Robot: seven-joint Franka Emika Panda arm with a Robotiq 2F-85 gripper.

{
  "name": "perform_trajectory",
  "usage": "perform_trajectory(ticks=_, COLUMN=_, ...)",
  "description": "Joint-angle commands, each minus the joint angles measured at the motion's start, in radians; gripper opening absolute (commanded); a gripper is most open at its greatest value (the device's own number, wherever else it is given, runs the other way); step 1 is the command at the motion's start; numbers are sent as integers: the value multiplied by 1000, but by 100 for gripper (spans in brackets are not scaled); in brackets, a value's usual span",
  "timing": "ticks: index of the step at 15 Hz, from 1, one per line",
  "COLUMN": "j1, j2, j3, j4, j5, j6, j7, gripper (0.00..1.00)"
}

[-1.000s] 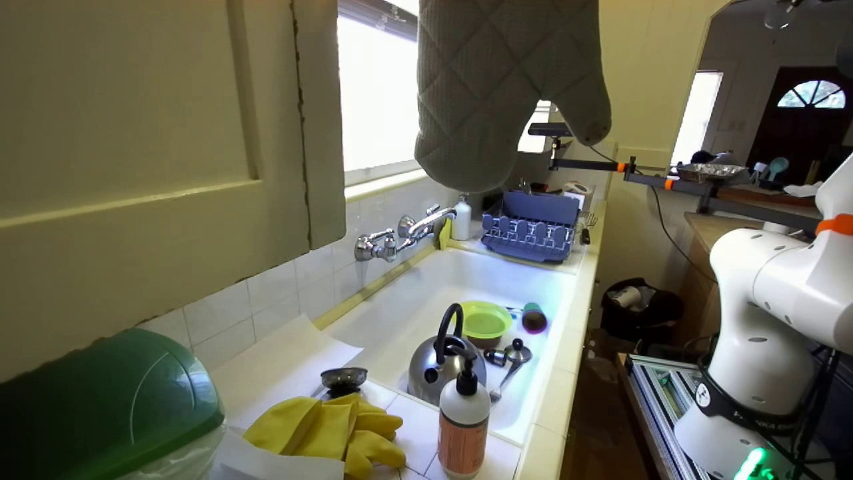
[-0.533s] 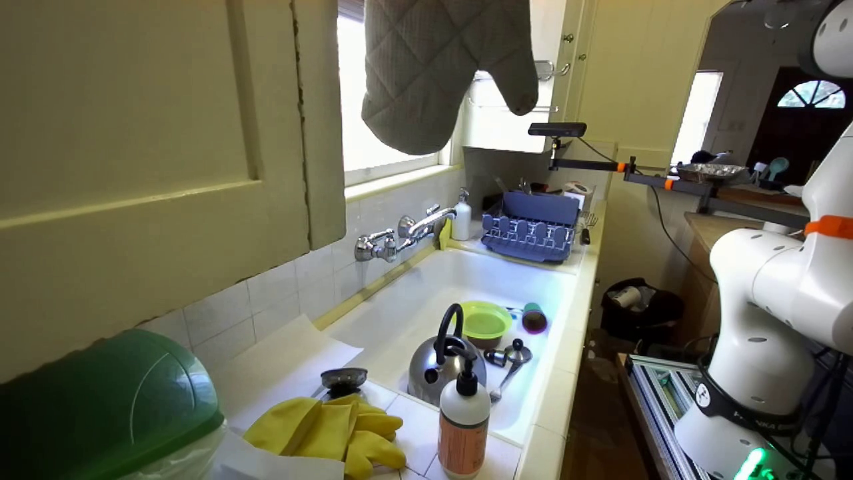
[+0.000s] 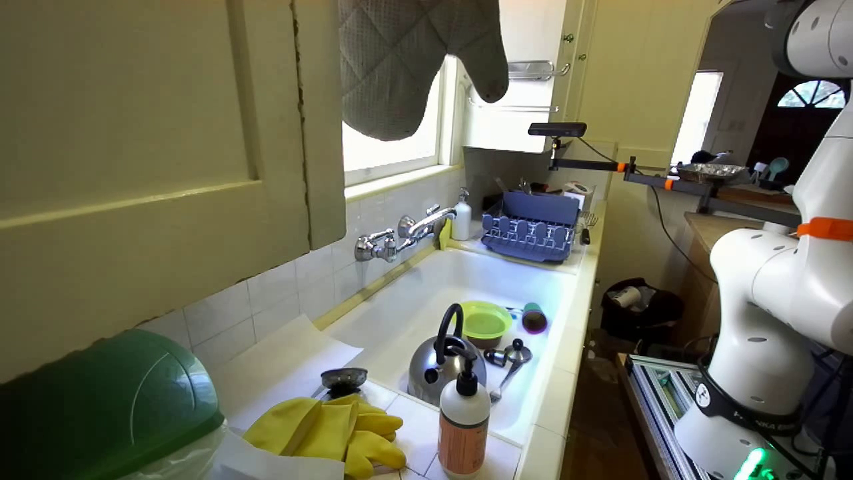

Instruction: Hang the grey mitts on the side of the upper cabinet.

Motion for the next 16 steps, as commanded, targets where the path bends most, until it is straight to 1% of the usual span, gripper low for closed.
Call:
perform_trajectory(ticks=1, j1=0, j2=0, j3=0, j4=1, j5=0, j6=0, j7=0, gripper=9)
perform_trajectory(ticks=6, j1=-2, j2=1, j3=0, j4=2, j5=0, j6=0, j7=0, gripper=9)
perform_trajectory(ticks=7, j1=-2, j2=1, j3=0, j4=2, j5=0, j6=0, j7=0, gripper=2)
perform_trajectory(ticks=8, j1=-2, j2=12, j3=0, j4=19, j5=5, j6=-1, j7=5, gripper=2)
perform_trajectory(ticks=11, j1=-4, j2=83, j3=-3, j4=125, j5=-6, j6=-51, j7=16, gripper=2)
perform_trajectory(ticks=12, j1=-28, j2=119, j3=12, j4=185, j5=1, j6=-77, j7=18, gripper=2)
perform_trajectory(ticks=16, j1=-42, j2=237, j3=16, j4=375, j5=-10, j6=-135, j7=35, gripper=2)
